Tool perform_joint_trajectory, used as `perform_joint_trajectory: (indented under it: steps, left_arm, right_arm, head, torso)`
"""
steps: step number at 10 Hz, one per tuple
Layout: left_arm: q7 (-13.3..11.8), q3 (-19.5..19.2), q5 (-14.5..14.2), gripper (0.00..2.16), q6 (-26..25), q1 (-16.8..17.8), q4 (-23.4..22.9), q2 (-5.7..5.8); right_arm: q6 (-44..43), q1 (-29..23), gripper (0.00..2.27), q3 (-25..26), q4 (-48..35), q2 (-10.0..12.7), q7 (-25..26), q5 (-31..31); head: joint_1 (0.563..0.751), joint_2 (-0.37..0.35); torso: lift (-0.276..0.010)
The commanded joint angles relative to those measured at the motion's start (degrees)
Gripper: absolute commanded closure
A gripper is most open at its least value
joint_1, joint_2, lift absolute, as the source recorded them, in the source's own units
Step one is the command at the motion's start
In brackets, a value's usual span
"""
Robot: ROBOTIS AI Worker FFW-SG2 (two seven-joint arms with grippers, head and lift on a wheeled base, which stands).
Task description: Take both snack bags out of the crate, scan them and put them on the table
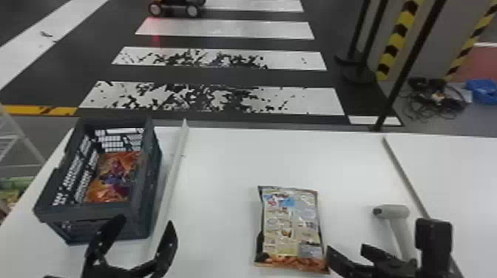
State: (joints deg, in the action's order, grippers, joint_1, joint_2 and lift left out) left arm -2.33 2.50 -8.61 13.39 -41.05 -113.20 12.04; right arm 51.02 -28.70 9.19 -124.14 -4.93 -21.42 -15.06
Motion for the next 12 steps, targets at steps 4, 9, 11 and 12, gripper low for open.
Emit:
perform_joint_trajectory:
  steps: [4,9,11,12]
  left_arm:
    - [0.3,0.1,0.0,0.15,-0.3,-0.1,0.0,0.00]
    - [0.4,0.0,0.0,0.15,-0.3,-0.1,0.2,0.09]
    - [0.3,0.0,0.0,0.15,-0.3,-0.1,0.2,0.09]
    - [0.3,0.0,0.0,0.15,-0.3,-0.1,0.2,0.09]
  right_arm:
    - [2.0,2.2,0.15,-1.5,3.3,0.0,0.0,-5.4]
    - [2.2,6.0,0.15,-2.6,9.6,-0.1,-1.0,-5.3]
    - [2.2,7.0,0.15,-3.1,11.4,-0.1,-1.3,-5.2]
    - [2.2,7.4,0.15,-3.2,12.1,-0.1,-1.4,-5.1]
  head:
    - [0.695,0.070]
    - [0.695,0.086]
    - [0.695,0.097]
    - [0.695,0.099]
  torso:
    - [-0.093]
    - [-0.093]
    - [-0.093]
    - [-0.093]
